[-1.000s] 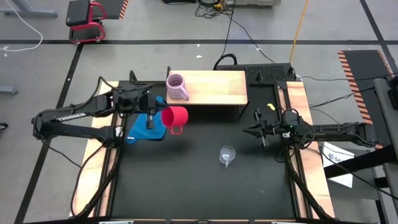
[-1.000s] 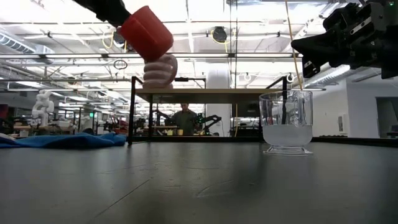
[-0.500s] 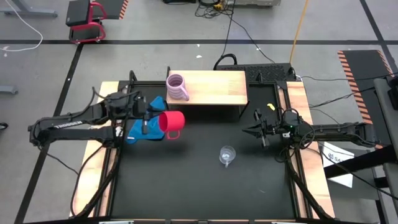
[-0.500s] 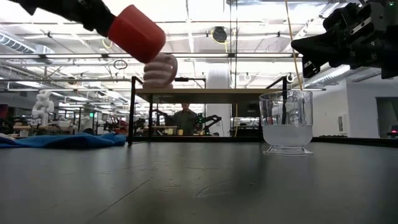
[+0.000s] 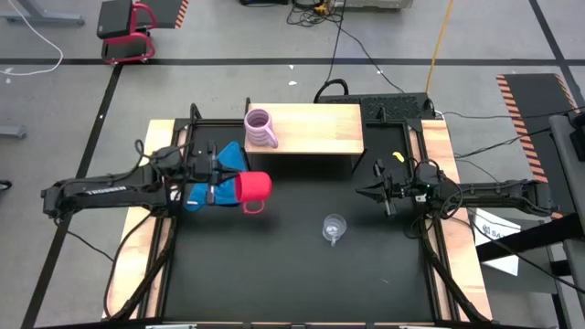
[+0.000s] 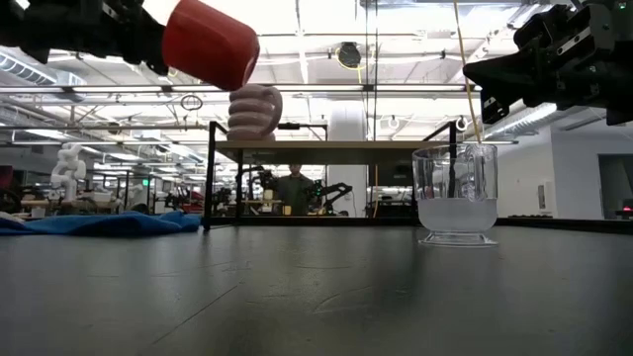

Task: Stack small to large cups/mugs on shelf
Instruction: Put the red mug on the shelf

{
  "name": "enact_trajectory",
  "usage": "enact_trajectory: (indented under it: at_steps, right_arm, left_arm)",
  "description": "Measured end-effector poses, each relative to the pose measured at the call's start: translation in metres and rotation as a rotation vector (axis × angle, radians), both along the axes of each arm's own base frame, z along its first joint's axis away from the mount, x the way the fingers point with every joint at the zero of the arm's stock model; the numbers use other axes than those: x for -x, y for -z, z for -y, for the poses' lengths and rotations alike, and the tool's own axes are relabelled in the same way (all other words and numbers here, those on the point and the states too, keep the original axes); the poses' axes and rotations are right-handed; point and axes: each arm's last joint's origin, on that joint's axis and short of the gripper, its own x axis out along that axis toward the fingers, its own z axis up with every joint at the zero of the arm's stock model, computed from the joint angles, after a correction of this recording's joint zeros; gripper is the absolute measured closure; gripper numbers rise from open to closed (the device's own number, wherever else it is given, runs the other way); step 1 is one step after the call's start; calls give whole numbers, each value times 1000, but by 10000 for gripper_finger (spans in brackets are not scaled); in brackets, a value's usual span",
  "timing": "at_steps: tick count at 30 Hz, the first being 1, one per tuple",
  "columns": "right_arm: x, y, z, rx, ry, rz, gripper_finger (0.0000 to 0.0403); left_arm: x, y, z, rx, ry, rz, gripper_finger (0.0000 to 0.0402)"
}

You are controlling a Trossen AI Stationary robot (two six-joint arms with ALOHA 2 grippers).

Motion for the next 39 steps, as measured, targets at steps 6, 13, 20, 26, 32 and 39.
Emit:
enact_trajectory:
  at_steps: [6,13,20,26,32,39]
  right_arm:
    - [0,-2,0,4,0,16,403]
    - [1,-4,0,16,1,40,403]
    - [1,-5,0,19,1,50,403]
    - [1,-4,0,17,1,41,403]
    - [0,-3,0,16,1,37,403]
    - [0,-3,0,13,1,36,403]
  left_arm:
    - [-1,8,0,4,-10,-21,398]
    - [-3,8,-1,0,-10,-22,398]
    - [-16,2,-13,-2,-68,-52,399]
    - [-40,-19,-24,-10,-47,-78,399]
    - [-62,-38,-35,-55,-52,-69,399]
    - [-78,-60,-54,-85,-57,-45,399]
